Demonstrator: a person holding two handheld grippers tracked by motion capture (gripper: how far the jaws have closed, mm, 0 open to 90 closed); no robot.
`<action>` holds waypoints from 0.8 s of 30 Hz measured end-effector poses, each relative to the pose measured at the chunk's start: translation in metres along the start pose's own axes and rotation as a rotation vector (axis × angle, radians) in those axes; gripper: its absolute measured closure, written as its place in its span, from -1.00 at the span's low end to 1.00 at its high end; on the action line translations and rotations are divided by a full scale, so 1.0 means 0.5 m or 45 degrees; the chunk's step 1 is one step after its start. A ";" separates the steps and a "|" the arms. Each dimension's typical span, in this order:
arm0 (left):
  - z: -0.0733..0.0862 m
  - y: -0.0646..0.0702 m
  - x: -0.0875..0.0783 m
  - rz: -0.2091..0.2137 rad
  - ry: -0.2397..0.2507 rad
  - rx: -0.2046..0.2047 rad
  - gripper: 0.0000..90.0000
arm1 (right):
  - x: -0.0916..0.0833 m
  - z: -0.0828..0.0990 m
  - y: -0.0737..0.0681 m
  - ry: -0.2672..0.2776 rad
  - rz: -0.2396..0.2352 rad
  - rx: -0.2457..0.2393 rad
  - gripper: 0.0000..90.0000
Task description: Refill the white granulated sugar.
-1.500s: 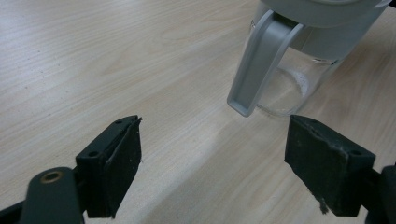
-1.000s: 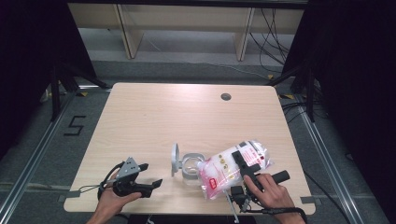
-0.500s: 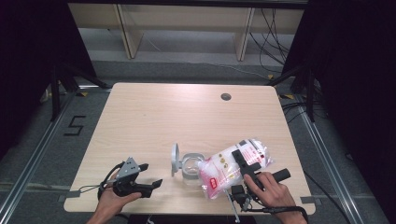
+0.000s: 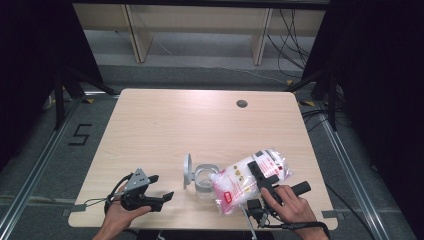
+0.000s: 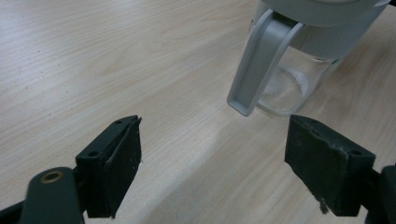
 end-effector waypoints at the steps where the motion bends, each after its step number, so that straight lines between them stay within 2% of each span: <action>1: 0.000 0.000 0.000 0.003 -0.003 -0.001 -0.59 | 0.000 -0.002 -0.001 0.002 0.002 0.013 0.13; 2: 0.001 0.002 0.001 0.004 0.000 -0.025 -0.59 | 0.000 -0.004 -0.001 0.001 0.002 0.008 0.13; 4: 0.000 0.002 0.000 0.002 0.002 -0.014 -0.59 | 0.001 -0.007 0.000 -0.001 -0.001 0.006 0.13; 5: -0.001 0.002 0.001 0.004 0.008 -0.005 -0.59 | 0.000 -0.006 -0.003 -0.009 -0.011 0.032 0.13; 6: -0.001 0.004 0.000 0.003 0.009 -0.030 -0.59 | 0.001 -0.005 0.003 -0.004 0.003 0.015 0.13; 7: -0.001 0.004 0.000 0.003 0.009 -0.030 -0.59 | 0.001 -0.005 0.003 -0.004 0.003 0.015 0.13; 8: -0.001 0.002 0.000 0.006 0.008 -0.007 -0.59 | 0.001 -0.004 0.005 -0.005 0.006 0.016 0.14; 9: -0.001 0.002 0.000 0.005 0.007 -0.010 -0.59 | 0.001 -0.002 0.009 -0.005 0.012 -0.010 0.14; 10: 0.000 0.000 -0.001 0.001 -0.003 0.002 -0.59 | 0.001 0.002 0.008 -0.016 0.005 -0.005 0.14; 11: -0.001 0.002 0.000 0.005 0.007 -0.010 -0.59 | 0.001 0.002 0.008 -0.016 0.005 -0.005 0.14; 12: -0.001 0.002 0.000 0.005 0.007 -0.009 -0.59 | -0.001 0.005 0.009 -0.031 0.015 -0.024 0.14; 13: -0.001 0.002 0.000 0.005 0.007 -0.009 -0.59 | -0.002 0.009 0.008 -0.051 -0.011 -0.056 0.14; 15: 0.000 0.000 0.000 -0.001 -0.002 0.000 -0.59 | -0.003 0.013 0.008 -0.059 -0.015 -0.053 0.14; 16: 0.000 0.000 0.000 0.001 -0.004 0.000 -0.59 | -0.005 0.014 0.005 -0.065 -0.015 -0.028 0.14; 17: 0.001 0.002 0.001 0.002 -0.003 -0.027 -0.59 | -0.006 0.014 0.006 -0.063 -0.012 -0.031 0.14; 20: 0.001 0.001 0.000 -0.004 -0.001 -0.016 -0.59 | -0.005 0.011 0.013 -0.048 -0.006 -0.070 0.14; 21: 0.000 -0.001 0.000 -0.001 -0.004 0.004 -0.59 | -0.006 0.010 0.008 -0.054 -0.011 -0.016 0.14; 24: 0.003 0.003 0.001 0.003 -0.010 -0.027 -0.59 | -0.001 0.007 0.015 -0.033 -0.011 -0.049 0.14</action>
Point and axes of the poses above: each handheld gripper's, and its own axes: x roughly forward along the jaws, z roughly out of its underside, y roughly to its right, the point moved 9 cm from there along x, roughly forward along the jaws, and after that the axes turned 6 degrees about -x, right-handed, at the moved point
